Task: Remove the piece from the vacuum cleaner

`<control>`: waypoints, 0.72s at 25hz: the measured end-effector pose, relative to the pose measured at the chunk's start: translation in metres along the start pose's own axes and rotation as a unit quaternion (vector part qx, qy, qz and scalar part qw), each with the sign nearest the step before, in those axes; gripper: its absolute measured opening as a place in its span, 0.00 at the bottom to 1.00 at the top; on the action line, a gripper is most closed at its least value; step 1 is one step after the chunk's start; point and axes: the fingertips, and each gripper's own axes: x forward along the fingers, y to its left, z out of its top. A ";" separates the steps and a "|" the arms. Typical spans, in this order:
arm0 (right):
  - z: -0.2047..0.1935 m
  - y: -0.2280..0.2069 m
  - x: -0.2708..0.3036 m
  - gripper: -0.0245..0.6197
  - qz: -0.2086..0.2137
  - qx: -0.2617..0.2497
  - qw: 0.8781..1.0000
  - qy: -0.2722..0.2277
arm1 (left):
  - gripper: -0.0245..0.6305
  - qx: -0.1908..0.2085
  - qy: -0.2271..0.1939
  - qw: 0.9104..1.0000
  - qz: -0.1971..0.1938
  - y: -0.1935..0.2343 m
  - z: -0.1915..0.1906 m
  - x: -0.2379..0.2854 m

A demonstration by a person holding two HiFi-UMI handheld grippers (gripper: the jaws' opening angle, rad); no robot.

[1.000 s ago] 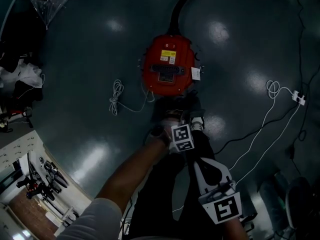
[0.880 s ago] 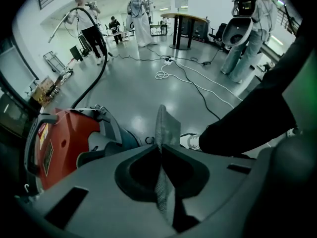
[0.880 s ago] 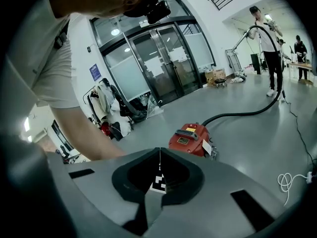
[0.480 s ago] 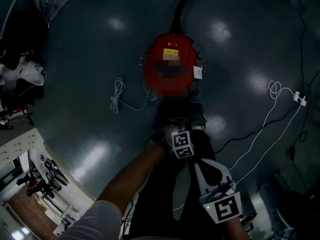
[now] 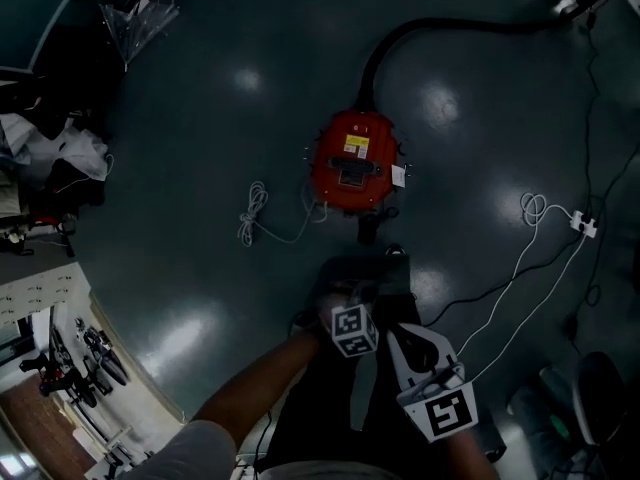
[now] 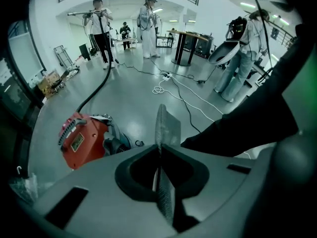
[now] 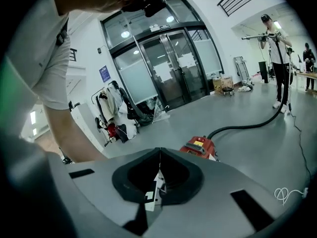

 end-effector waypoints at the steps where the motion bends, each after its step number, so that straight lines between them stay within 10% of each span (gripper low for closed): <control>1: 0.011 0.007 -0.007 0.06 0.000 -0.007 1.000 -0.004 | 0.08 0.000 -0.006 1.000 0.002 -0.002 0.006 -0.018; 18: 0.168 0.142 -0.173 0.06 -0.037 -0.053 0.996 -0.054 | 0.08 0.005 -0.117 0.993 -0.003 -0.087 0.108 -0.348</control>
